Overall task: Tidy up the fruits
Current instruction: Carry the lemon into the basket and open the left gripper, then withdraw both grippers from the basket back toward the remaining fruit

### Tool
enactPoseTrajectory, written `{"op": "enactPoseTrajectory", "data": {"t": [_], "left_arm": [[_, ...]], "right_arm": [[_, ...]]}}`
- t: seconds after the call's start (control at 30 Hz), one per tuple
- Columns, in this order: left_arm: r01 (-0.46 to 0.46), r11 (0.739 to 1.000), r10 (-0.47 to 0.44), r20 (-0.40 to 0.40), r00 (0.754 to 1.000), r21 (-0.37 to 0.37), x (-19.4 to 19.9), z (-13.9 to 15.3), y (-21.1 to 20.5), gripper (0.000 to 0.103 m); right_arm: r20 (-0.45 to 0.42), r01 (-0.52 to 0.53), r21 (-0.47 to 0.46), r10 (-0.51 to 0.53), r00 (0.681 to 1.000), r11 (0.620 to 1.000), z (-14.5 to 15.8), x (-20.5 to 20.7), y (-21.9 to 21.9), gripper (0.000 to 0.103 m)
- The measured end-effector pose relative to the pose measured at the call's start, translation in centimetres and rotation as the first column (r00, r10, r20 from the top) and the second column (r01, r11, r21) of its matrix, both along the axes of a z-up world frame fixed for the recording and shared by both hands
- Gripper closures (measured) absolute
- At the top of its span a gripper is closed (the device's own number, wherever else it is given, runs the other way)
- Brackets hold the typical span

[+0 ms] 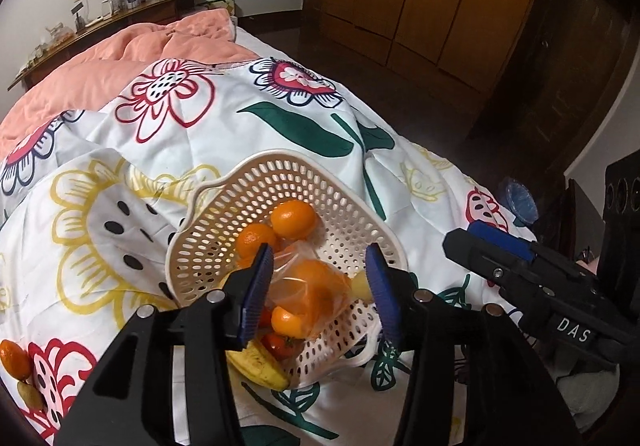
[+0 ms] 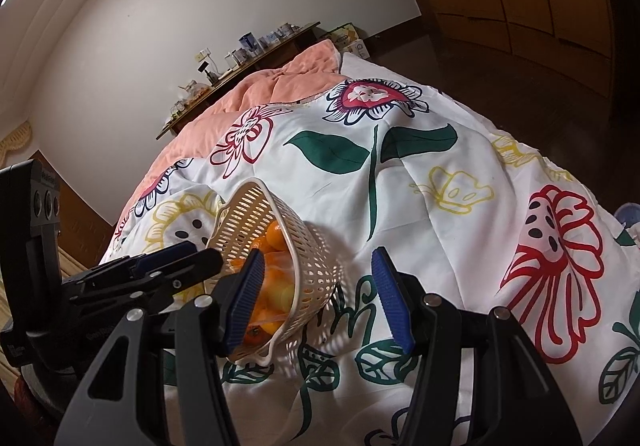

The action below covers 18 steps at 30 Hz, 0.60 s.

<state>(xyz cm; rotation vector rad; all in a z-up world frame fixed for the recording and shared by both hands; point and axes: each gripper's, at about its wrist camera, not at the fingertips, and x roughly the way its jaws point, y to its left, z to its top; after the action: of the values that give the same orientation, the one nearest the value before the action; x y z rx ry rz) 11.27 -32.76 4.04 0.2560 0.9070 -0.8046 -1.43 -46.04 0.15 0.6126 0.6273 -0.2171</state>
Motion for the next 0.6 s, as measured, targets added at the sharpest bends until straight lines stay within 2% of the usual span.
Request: {"op": "enactPoseTrajectory", "data": {"t": [0.23, 0.3, 0.37, 0.47, 0.6], "left_arm": [[-0.041, 0.999, 0.041, 0.003, 0.999, -0.001, 0.3, 0.3, 1.5, 0.047], [-0.046, 0.999, 0.046, 0.011, 0.999, 0.003, 0.2, 0.4, 1.7, 0.042], [-0.052, 0.999, 0.052, 0.023, 0.998, 0.004, 0.1, 0.4, 2.0, 0.032], [-0.063, 0.998, 0.063, 0.038, 0.997, 0.004, -0.1, 0.6, 2.4, 0.025], [-0.087, 0.996, 0.087, 0.051, 0.995, 0.005, 0.0, 0.8, 3.1, 0.022]], "right_arm": [[0.0, 0.001, 0.002, -0.001, 1.0, 1.0, 0.0, 0.0, 0.2, 0.047], [0.0, -0.002, 0.001, 0.002, 1.0, 1.0, 0.0, 0.0, 0.2, 0.047], [0.0, -0.005, 0.0, 0.005, 1.0, 1.0, 0.1, 0.0, 0.5, 0.047], [0.0, -0.01, -0.002, 0.01, 1.0, 1.0, 0.3, 0.1, 0.8, 0.044], [0.004, -0.009, -0.004, 0.009, 1.0, 1.0, 0.6, 0.0, 1.1, 0.041]]}}
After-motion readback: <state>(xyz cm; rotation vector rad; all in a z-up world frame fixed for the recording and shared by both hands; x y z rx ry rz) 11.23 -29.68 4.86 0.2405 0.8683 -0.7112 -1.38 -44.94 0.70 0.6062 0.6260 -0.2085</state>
